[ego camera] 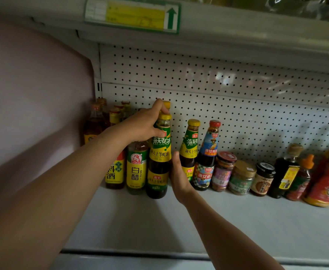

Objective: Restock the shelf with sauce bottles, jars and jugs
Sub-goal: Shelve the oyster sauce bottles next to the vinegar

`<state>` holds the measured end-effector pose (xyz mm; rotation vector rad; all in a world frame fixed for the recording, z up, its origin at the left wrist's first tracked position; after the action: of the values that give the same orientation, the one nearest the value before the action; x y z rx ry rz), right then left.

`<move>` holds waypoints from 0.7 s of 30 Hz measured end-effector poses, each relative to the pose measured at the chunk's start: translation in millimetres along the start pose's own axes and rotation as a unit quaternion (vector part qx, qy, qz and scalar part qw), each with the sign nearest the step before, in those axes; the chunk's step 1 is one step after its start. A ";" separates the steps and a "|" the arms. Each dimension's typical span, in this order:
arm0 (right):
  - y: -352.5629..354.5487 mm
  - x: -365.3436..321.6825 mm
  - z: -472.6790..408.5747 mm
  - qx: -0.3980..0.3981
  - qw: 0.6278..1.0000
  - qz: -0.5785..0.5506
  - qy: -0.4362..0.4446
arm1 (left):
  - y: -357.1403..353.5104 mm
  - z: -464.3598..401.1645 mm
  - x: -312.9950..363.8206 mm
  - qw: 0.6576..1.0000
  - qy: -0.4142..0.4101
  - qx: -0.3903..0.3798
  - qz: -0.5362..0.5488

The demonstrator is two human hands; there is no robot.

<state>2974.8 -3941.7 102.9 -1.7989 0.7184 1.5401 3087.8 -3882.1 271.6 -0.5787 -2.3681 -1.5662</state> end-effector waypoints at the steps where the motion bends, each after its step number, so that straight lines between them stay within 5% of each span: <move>1: -1.2 -0.6 2.5 -0.002 1.000 0.006 -0.004 | -0.4 -0.1 0.2 1.000 -0.001 0.000 -0.002; 9: -5.3 -32.8 4.5 -0.015 0.999 -0.007 0.033 | 8.9 -3.1 -13.6 0.997 0.006 -0.019 0.071; 15: -1.0 -28.8 9.4 0.050 0.997 -0.026 0.051 | 26.3 -20.0 -18.2 0.992 0.025 0.094 0.086; 21: 1.7 0.6 17.1 0.059 0.998 -0.002 0.032 | 21.7 -43.8 -30.4 0.987 0.079 0.058 0.126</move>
<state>2962.9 -3929.7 100.5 -1.7678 0.8171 1.4130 3124.1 -3920.6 294.3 -0.6706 -2.1558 -1.3053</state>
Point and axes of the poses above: each hand's wrist, its own z-axis away from the middle knuckle, its own y-axis out of the back of the hand, x = y × z, the point moved 4 cm from there along -z, towards the middle knuckle, and after that the axes turned 5 degrees about -y, right-handed, at the moved point
